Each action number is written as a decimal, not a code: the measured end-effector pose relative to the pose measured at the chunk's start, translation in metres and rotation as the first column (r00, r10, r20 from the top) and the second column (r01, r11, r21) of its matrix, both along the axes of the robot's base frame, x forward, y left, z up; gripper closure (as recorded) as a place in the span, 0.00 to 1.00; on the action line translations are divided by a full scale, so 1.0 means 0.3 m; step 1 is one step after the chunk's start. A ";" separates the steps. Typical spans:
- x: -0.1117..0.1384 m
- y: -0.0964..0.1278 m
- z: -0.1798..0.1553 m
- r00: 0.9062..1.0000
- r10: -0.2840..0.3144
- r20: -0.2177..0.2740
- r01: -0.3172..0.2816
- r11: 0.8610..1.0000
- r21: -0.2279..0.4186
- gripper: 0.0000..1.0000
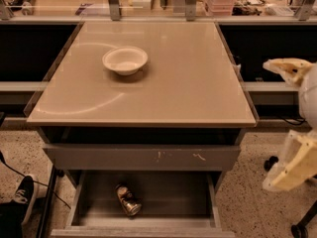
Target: Pick orange can from middle drawer and place on counter
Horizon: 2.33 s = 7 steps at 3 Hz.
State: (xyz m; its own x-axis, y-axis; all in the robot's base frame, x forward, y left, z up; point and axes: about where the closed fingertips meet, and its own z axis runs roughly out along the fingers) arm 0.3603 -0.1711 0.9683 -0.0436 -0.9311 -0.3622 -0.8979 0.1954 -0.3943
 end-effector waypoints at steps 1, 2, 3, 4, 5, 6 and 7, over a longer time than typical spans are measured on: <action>-0.021 0.136 -0.171 0.998 0.057 0.027 -0.060 0.992 0.110 0.00; 0.008 0.312 -0.475 0.992 0.120 -0.043 -0.103 0.954 0.280 0.00; 0.015 0.442 -0.815 0.977 0.150 -0.152 -0.076 0.910 0.407 0.00; 0.034 0.508 -1.021 0.965 0.147 -0.216 -0.037 0.894 0.447 0.00; 0.046 0.520 -1.048 0.964 0.143 -0.222 -0.028 0.891 0.454 0.00; 0.017 0.516 -1.084 0.969 0.110 -0.221 0.009 0.879 0.476 0.00; 0.036 0.569 -1.214 0.964 0.114 -0.240 0.025 0.860 0.510 0.00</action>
Offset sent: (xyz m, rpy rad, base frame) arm 0.0195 0.1420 -0.3347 0.5190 0.2241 0.0769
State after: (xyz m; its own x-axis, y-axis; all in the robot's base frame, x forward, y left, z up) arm 0.3710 -0.0004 0.6043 -0.1611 -0.6253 -0.7636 -0.9651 0.2618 -0.0108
